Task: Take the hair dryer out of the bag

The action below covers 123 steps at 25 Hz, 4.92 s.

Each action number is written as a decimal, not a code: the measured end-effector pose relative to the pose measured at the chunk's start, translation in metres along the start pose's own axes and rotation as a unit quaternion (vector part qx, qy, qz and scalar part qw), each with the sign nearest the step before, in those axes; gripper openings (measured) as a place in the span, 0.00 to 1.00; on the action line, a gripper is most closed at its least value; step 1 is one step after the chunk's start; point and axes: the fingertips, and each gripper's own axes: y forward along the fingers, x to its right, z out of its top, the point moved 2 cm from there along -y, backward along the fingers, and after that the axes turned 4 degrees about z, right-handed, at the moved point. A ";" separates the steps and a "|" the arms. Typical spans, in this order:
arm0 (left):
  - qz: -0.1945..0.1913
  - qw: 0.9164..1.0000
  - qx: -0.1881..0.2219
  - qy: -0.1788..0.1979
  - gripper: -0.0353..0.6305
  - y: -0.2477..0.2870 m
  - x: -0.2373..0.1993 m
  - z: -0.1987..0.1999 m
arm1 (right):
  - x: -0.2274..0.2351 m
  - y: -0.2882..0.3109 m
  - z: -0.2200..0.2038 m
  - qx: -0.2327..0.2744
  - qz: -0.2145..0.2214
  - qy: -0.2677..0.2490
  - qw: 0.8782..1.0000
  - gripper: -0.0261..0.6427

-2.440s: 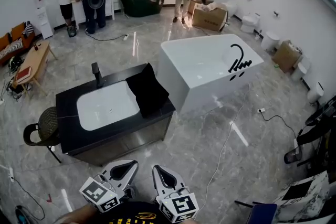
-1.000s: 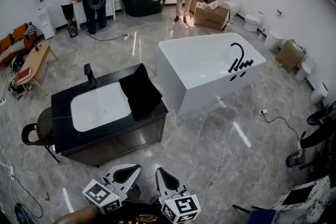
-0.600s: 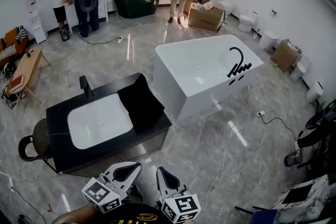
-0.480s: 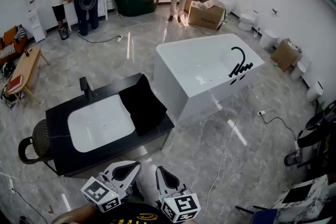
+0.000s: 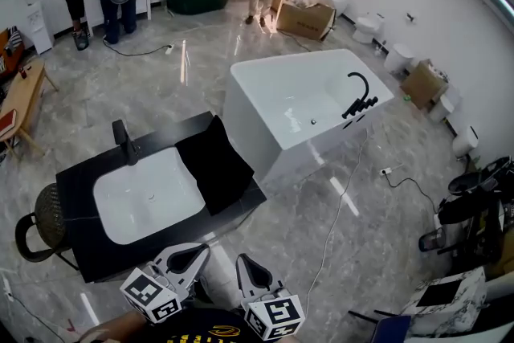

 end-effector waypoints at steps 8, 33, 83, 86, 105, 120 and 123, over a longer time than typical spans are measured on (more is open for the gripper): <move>0.009 1.000 0.002 -0.023 0.06 0.008 -0.030 -0.003 | -0.001 0.028 0.002 -0.029 0.010 -0.019 0.999 0.05; 0.140 0.990 0.006 -0.007 0.06 0.191 -0.048 0.013 | 0.186 0.104 0.062 -0.040 0.140 0.003 0.989 0.05; 0.141 0.918 -0.349 0.128 0.29 0.250 -0.197 -0.196 | 0.237 0.204 -0.059 -0.189 0.073 0.018 0.979 0.05; 0.142 0.918 -0.350 0.121 0.21 0.247 -0.199 -0.196 | 0.234 0.202 -0.062 -0.190 0.076 0.015 0.979 0.05; 0.140 0.944 -0.277 0.110 0.07 0.250 -0.184 -0.140 | 0.219 0.198 -0.053 -0.190 0.098 -0.002 0.977 0.05; 0.159 0.954 -0.222 0.127 0.07 0.270 -0.219 -0.081 | 0.198 0.242 -0.056 -0.243 0.141 0.007 0.960 0.05; 0.159 0.955 -0.216 0.130 0.07 0.274 -0.228 -0.073 | 0.201 0.258 -0.060 -0.257 0.132 0.014 0.957 0.05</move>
